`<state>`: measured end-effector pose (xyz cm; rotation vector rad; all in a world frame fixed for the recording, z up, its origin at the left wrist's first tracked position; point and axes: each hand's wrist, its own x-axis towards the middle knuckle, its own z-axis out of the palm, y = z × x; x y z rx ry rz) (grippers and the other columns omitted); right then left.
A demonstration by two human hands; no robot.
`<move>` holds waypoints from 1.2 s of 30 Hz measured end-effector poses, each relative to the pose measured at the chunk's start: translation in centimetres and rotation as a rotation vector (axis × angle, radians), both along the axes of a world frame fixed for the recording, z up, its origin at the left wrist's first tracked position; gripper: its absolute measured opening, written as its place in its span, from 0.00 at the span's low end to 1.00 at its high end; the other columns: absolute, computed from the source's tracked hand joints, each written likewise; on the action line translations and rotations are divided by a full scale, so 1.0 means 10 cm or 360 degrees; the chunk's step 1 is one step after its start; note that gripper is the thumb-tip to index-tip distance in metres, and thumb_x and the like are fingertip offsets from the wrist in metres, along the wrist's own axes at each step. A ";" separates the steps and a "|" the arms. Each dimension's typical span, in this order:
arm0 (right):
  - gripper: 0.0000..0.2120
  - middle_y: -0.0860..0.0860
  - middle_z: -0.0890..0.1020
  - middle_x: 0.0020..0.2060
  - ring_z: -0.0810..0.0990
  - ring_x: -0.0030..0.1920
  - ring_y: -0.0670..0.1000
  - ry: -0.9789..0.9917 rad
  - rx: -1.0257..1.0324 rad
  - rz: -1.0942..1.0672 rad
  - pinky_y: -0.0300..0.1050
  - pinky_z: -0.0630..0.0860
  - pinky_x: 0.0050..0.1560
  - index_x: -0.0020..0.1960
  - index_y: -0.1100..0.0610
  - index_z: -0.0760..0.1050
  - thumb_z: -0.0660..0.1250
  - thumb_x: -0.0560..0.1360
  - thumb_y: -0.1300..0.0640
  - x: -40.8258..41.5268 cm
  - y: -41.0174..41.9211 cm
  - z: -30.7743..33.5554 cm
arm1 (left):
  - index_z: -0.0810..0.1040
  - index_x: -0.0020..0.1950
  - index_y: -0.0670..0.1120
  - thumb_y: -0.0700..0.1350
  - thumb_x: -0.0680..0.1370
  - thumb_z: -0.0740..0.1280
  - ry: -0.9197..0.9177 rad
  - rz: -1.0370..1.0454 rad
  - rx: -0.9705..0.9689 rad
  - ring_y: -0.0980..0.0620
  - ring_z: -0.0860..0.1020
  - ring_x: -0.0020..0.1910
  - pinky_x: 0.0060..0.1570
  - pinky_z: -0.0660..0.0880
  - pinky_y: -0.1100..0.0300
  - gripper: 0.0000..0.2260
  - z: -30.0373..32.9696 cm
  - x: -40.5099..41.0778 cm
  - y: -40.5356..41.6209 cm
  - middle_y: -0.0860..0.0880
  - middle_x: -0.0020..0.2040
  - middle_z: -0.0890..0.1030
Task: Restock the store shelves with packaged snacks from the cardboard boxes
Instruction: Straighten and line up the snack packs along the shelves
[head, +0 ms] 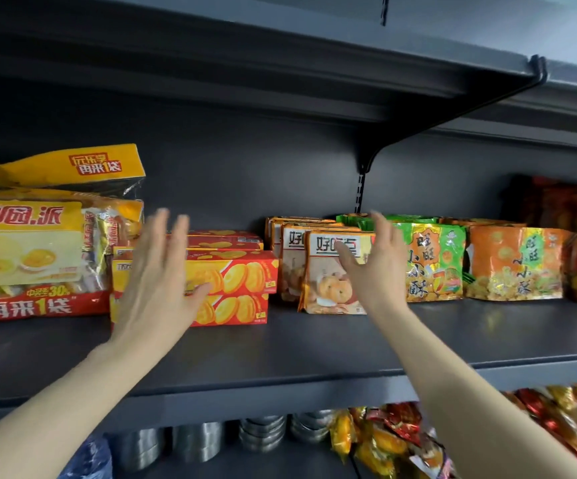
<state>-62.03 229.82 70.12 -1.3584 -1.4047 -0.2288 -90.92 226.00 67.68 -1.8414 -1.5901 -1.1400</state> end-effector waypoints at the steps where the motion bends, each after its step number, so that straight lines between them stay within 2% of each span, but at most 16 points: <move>1: 0.39 0.55 0.66 0.74 0.66 0.72 0.58 -0.0049 -0.0094 -0.0155 0.57 0.69 0.69 0.78 0.51 0.59 0.72 0.74 0.42 0.17 0.04 0.01 | 0.50 0.82 0.47 0.51 0.75 0.73 0.0109 -0.0112 -0.0039 0.49 0.46 0.80 0.74 0.49 0.52 0.44 0.06 0.16 -0.01 0.46 0.82 0.47; 4: 0.51 0.59 0.59 0.76 0.65 0.73 0.64 -0.0043 -0.0552 -0.0165 0.61 0.71 0.66 0.80 0.47 0.49 0.76 0.69 0.37 0.56 0.13 0.02 | 0.55 0.81 0.48 0.55 0.78 0.68 0.0399 -0.0309 -0.0133 0.49 0.47 0.80 0.75 0.43 0.56 0.36 0.18 0.58 0.09 0.47 0.82 0.51; 6: 0.56 0.59 0.61 0.74 0.69 0.69 0.64 -0.0171 -0.0743 -0.0064 0.59 0.71 0.65 0.81 0.47 0.46 0.77 0.66 0.36 0.59 0.16 -0.03 | 0.56 0.81 0.48 0.58 0.79 0.65 0.0598 -0.0284 -0.0168 0.48 0.48 0.81 0.77 0.41 0.55 0.35 0.23 0.80 0.19 0.47 0.82 0.52; 9: 0.52 0.59 0.66 0.69 0.73 0.64 0.65 -0.0395 -0.0630 -0.0023 0.58 0.74 0.62 0.79 0.46 0.50 0.77 0.67 0.36 0.47 0.27 -0.13 | 0.54 0.81 0.47 0.63 0.79 0.61 0.0711 -0.0138 -0.0309 0.47 0.50 0.80 0.79 0.44 0.51 0.36 0.31 1.01 0.38 0.47 0.81 0.55; 13: 0.47 0.56 0.67 0.65 0.72 0.64 0.61 -0.0645 -0.0506 -0.0085 0.55 0.77 0.56 0.76 0.48 0.57 0.73 0.66 0.29 0.34 0.39 -0.16 | 0.58 0.79 0.45 0.66 0.78 0.61 0.0784 0.0023 -0.0489 0.45 0.61 0.77 0.78 0.51 0.49 0.37 0.38 1.15 0.55 0.45 0.77 0.66; 14: 0.48 0.56 0.67 0.65 0.71 0.64 0.61 -0.0761 -0.0426 -0.0149 0.54 0.77 0.55 0.75 0.49 0.59 0.71 0.65 0.27 0.34 0.42 -0.13 | 0.59 0.79 0.45 0.66 0.77 0.61 0.0790 0.0068 -0.0516 0.45 0.64 0.75 0.77 0.52 0.48 0.37 0.38 1.18 0.58 0.45 0.75 0.68; 16: 0.50 0.58 0.64 0.72 0.67 0.69 0.62 -0.0984 -0.0297 -0.0213 0.57 0.73 0.62 0.76 0.50 0.60 0.71 0.63 0.26 0.35 0.48 -0.01 | 0.58 0.79 0.44 0.66 0.75 0.64 0.0774 0.0147 -0.0552 0.45 0.69 0.72 0.77 0.54 0.47 0.40 0.38 1.25 0.63 0.44 0.72 0.72; 18: 0.53 0.58 0.60 0.76 0.62 0.74 0.62 -0.1158 -0.0398 -0.0159 0.60 0.69 0.69 0.78 0.48 0.55 0.71 0.63 0.26 0.40 0.56 0.16 | 0.55 0.79 0.45 0.66 0.73 0.67 0.0741 0.0215 -0.0556 0.45 0.71 0.70 0.76 0.55 0.47 0.43 0.36 1.31 0.66 0.45 0.69 0.75; 20: 0.55 0.58 0.63 0.75 0.65 0.73 0.63 -0.1299 -0.0649 -0.0129 0.62 0.69 0.68 0.80 0.48 0.51 0.70 0.63 0.25 0.43 0.66 0.35 | 0.55 0.78 0.45 0.67 0.70 0.70 0.0705 0.0271 -0.0541 0.44 0.70 0.69 0.76 0.55 0.46 0.47 0.34 1.36 0.68 0.45 0.68 0.76; 23: 0.53 0.58 0.67 0.70 0.69 0.69 0.63 -0.1349 -0.0885 0.0034 0.59 0.71 0.65 0.78 0.54 0.56 0.75 0.64 0.32 0.37 0.73 0.45 | 0.54 0.76 0.44 0.67 0.67 0.73 0.0719 0.0375 -0.0484 0.43 0.69 0.70 0.76 0.54 0.45 0.49 0.27 1.39 0.73 0.44 0.67 0.75; 26: 0.49 0.56 0.69 0.68 0.68 0.68 0.61 -0.1369 -0.0748 0.0129 0.54 0.69 0.66 0.75 0.58 0.60 0.77 0.65 0.36 0.33 0.79 0.40 | 0.53 0.76 0.43 0.61 0.68 0.76 0.0791 0.0475 -0.0378 0.42 0.69 0.69 0.76 0.54 0.43 0.48 0.19 1.41 0.80 0.42 0.66 0.75; 29: 0.49 0.55 0.68 0.69 0.65 0.69 0.59 -0.1318 -0.0546 0.0231 0.53 0.67 0.69 0.77 0.54 0.59 0.76 0.66 0.36 0.40 0.82 0.30 | 0.47 0.79 0.44 0.61 0.69 0.76 0.0799 0.0496 -0.0322 0.41 0.68 0.69 0.75 0.57 0.43 0.51 0.15 1.42 0.82 0.42 0.67 0.72; 32: 0.57 0.57 0.63 0.75 0.58 0.77 0.64 -0.1504 -0.0208 0.0126 0.69 0.66 0.70 0.80 0.49 0.53 0.69 0.60 0.26 0.47 0.78 0.02 | 0.40 0.80 0.45 0.64 0.70 0.74 0.0835 0.0526 -0.0318 0.40 0.66 0.71 0.74 0.58 0.41 0.55 0.15 1.45 0.82 0.41 0.70 0.69; 33: 0.61 0.58 0.61 0.76 0.56 0.78 0.65 -0.1614 -0.0194 0.0089 0.71 0.65 0.68 0.81 0.49 0.50 0.67 0.57 0.23 0.48 0.78 -0.07 | 0.40 0.80 0.45 0.66 0.70 0.73 0.0842 0.0538 -0.0321 0.39 0.65 0.71 0.74 0.59 0.41 0.56 0.15 1.46 0.83 0.41 0.70 0.68; 36: 0.69 0.59 0.56 0.79 0.51 0.79 0.66 -0.1739 -0.0259 0.0112 0.72 0.65 0.67 0.81 0.49 0.43 0.72 0.52 0.23 0.55 0.90 -0.17 | 0.41 0.81 0.44 0.70 0.69 0.70 0.0860 0.0542 -0.0336 0.39 0.66 0.70 0.72 0.61 0.41 0.56 0.16 1.51 0.84 0.40 0.71 0.66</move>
